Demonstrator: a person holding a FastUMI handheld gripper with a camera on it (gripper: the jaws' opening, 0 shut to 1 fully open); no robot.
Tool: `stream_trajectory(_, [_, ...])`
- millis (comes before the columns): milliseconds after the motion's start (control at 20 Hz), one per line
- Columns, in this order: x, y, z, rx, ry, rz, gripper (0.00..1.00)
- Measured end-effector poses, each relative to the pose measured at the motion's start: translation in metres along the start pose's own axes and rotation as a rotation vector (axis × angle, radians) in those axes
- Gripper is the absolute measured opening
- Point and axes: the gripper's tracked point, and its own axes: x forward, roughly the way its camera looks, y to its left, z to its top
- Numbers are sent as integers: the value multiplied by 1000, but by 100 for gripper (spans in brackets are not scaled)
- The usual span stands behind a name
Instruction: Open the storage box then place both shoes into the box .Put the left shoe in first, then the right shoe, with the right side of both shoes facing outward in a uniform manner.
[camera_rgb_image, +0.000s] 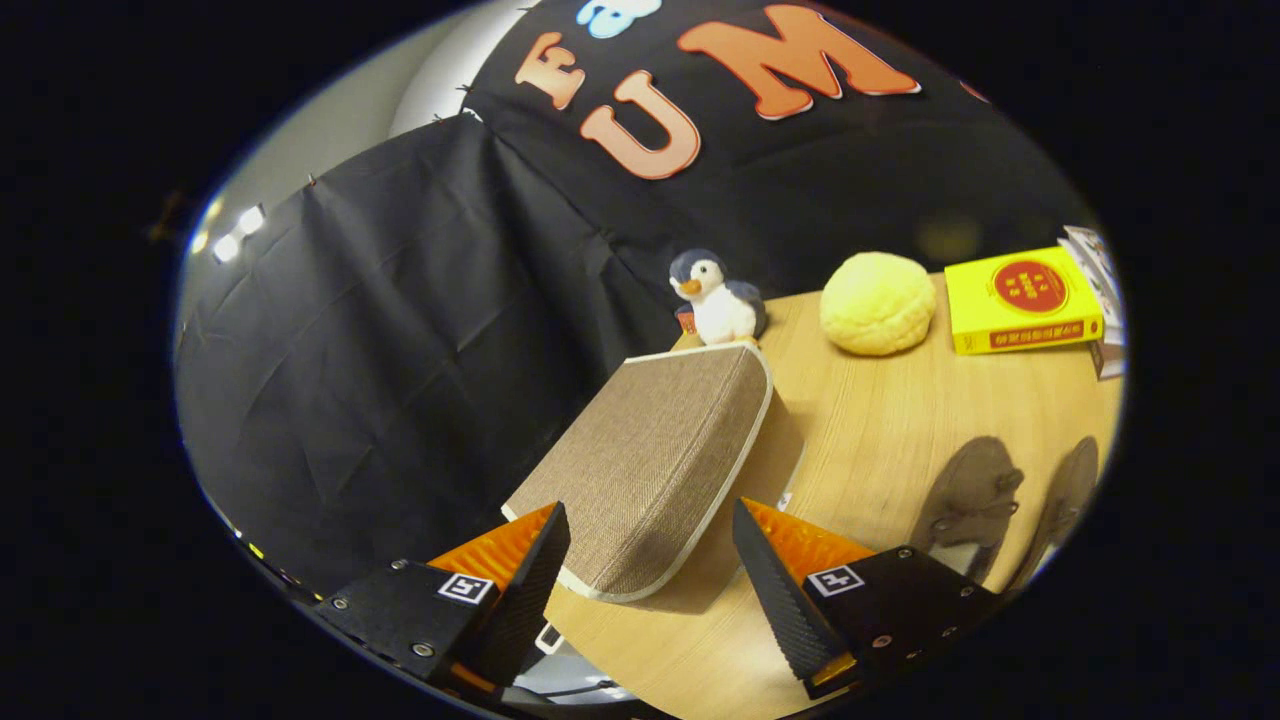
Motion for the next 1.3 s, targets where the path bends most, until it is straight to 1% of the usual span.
stream_trajectory(100, [14, -9, -17, 43, 63, 6, 98])
stream_trajectory(250, [25, -7, -33, 146, 127, 87, 98])
stream_trajectory(400, [37, -5, -37, 279, 135, 178, 98])
stream_trajectory(500, [51, -5, -33, 350, 115, 221, 96])
stream_trajectory(650, [56, 3, -38, 456, 141, 291, 92])
stream_trajectory(700, [58, 2, -36, 478, 130, 302, 90])
stream_trajectory(750, [56, 1, -37, 489, 128, 310, 87])
stream_trajectory(900, [54, -1, -34, 502, 108, 317, 84])
stream_trajectory(1000, [50, 5, -29, 502, 90, 335, 78])
stream_trajectory(1050, [47, 8, -27, 508, 83, 350, 70])
stream_trajectory(1200, [36, 6, -19, 499, 57, 346, 66])
stream_trajectory(1300, [28, 4, -9, 511, 22, 350, 59])
